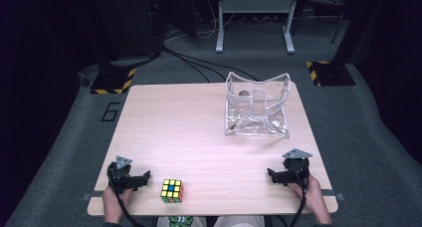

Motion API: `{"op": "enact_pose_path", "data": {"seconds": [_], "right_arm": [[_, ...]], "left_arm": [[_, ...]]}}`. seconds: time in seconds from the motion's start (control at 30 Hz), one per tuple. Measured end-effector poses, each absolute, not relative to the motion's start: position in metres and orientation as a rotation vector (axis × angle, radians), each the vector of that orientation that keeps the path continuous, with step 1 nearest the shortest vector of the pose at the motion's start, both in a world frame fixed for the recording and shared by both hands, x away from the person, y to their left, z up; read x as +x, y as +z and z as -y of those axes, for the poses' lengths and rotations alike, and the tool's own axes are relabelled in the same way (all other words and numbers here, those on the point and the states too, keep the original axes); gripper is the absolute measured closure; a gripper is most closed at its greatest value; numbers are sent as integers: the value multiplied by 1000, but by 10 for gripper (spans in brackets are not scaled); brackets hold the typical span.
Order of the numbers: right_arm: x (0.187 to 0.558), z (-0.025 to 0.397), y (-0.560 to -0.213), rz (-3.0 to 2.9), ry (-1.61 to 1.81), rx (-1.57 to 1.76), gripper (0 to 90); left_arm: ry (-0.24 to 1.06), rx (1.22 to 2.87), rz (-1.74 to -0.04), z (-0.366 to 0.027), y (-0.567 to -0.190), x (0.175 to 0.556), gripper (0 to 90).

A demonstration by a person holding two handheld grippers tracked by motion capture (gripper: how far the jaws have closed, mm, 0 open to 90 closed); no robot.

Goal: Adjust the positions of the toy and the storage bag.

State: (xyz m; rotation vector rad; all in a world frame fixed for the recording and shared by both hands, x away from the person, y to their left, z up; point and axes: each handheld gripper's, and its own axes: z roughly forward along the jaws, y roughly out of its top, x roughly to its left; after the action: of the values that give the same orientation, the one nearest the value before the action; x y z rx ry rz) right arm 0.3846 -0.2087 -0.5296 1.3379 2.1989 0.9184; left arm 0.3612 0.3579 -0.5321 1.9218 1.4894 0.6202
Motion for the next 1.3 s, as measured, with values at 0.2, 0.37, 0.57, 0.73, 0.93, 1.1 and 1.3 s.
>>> {"op": "enact_pose_path", "data": {"seconds": [0.2, 0.37, 0.57, 0.73, 0.93, 1.1, 1.3], "right_arm": [[380, 209, -530, -2178, 913, 1357, 0], [380, 206, -529, -2154, 897, 1392, 0], [378, 201, -528, -2158, 872, 1367, 0], [376, 197, -527, -2174, 866, 1341, 0], [375, 195, -526, -2187, 873, 1334, 0], [370, 181, -524, -2238, 933, 1293, 0], [367, 159, -520, -2288, 982, 1232, 0]], "left_arm": [[623, 1914, -1496, -357, -532, 362, 3], [627, 1911, -1502, -357, -532, 363, 3], [634, 1903, -1513, -356, -532, 363, 4], [635, 1902, -1514, -356, -532, 363, 4], [635, 1902, -1514, -356, -532, 363, 4], [635, 1902, -1514, -356, -532, 363, 4], [635, 1902, -1515, -356, -532, 363, 4]]}}
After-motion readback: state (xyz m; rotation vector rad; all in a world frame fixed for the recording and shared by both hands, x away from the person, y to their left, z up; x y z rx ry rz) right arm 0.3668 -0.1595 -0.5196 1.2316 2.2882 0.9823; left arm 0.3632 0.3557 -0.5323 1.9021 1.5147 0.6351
